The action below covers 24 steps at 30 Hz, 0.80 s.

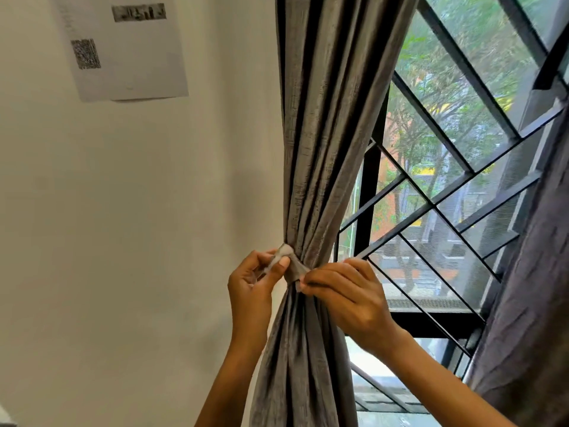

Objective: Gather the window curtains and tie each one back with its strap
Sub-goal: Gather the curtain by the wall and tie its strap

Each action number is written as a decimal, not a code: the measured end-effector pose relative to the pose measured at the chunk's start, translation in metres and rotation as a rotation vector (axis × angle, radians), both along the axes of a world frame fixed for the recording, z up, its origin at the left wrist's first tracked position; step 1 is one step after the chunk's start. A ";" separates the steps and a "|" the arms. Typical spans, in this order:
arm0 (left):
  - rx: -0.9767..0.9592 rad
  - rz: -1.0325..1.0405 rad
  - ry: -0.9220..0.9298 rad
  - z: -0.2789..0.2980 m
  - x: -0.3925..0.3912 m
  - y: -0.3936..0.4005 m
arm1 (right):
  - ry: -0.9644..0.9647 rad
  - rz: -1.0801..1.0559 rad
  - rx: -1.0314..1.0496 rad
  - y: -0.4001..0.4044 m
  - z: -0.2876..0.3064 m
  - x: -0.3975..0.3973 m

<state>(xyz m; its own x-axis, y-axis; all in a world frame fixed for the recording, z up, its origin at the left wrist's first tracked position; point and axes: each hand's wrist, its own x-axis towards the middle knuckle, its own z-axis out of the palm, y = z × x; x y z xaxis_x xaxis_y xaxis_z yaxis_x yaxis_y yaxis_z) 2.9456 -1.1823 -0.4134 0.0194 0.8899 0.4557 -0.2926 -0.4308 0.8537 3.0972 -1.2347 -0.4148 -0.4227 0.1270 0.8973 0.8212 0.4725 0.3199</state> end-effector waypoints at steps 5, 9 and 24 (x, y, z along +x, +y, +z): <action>-0.162 -0.006 -0.136 0.002 0.006 0.002 | 0.076 -0.003 -0.031 -0.007 -0.003 -0.004; -0.265 -0.001 -0.195 0.005 0.007 0.010 | 0.186 0.047 -0.113 -0.016 -0.008 -0.002; -0.174 0.060 -0.055 -0.014 0.022 0.012 | 1.477 0.531 -0.835 -0.025 -0.018 0.006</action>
